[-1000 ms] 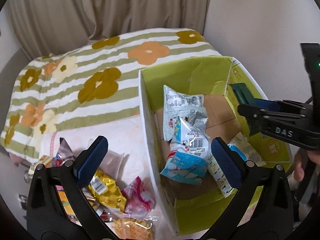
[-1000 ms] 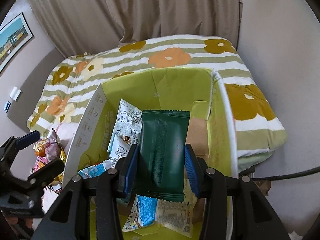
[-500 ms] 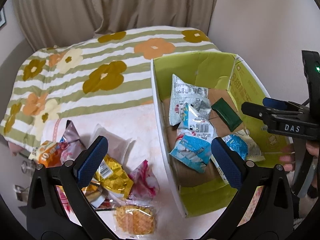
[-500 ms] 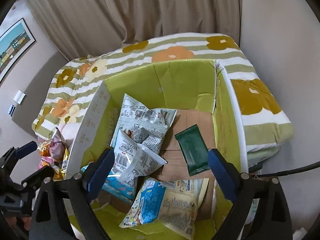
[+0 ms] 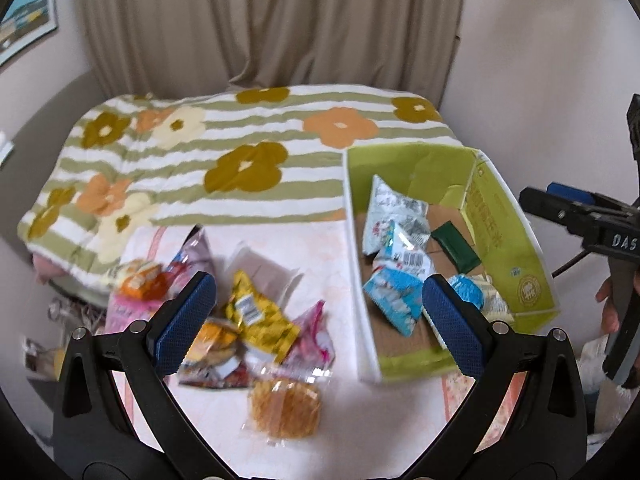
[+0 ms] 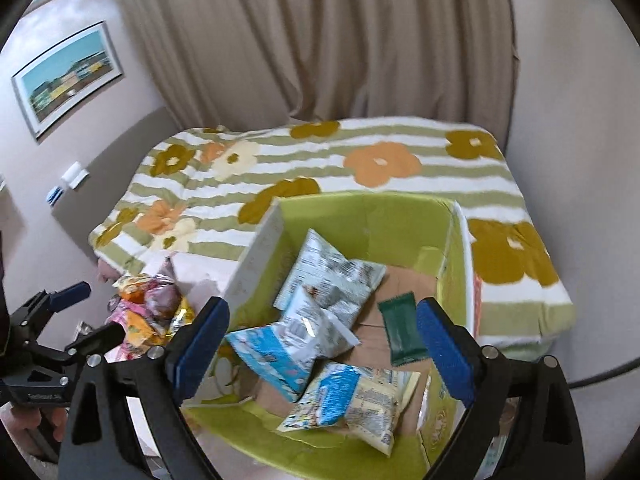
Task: Organize snacks
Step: 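Move both tools back over the remaining snacks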
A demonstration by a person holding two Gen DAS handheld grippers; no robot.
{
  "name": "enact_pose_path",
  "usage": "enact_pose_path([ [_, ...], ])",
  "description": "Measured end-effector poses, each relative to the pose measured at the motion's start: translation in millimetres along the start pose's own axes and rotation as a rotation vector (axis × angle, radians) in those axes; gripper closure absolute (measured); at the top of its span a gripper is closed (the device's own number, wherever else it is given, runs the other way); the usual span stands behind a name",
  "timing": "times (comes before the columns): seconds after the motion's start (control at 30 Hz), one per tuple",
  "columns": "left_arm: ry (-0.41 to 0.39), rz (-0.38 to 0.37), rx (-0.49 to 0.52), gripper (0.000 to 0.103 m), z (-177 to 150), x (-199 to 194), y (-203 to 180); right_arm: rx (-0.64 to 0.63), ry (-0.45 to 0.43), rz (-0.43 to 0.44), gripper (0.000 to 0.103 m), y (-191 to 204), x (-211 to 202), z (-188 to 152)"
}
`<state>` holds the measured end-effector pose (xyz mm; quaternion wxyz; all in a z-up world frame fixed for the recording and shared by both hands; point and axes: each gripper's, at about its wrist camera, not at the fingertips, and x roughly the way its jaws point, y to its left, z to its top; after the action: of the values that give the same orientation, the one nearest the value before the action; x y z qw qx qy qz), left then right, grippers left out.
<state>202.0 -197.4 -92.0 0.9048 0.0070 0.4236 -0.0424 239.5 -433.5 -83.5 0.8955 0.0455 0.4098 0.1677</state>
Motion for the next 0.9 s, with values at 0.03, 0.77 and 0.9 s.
enact_pose_path([
  [0.03, -0.001, 0.016, -0.007, 0.001, -4.2, -5.6, 4.2, -0.016, -0.003, 0.008, 0.01, 5.1, -3.0, -0.6],
  [0.77, 0.058, 0.102, -0.067, 0.001, -85.5, -28.2, 136.7, -0.073, -0.035, 0.069, 0.01, 126.8, -0.3, -42.5],
  [0.9, 0.087, 0.01, -0.033, 0.001, -86.1, -14.6, 152.9, -0.039, -0.013, 0.02, 0.01, 154.6, 8.7, -65.2],
])
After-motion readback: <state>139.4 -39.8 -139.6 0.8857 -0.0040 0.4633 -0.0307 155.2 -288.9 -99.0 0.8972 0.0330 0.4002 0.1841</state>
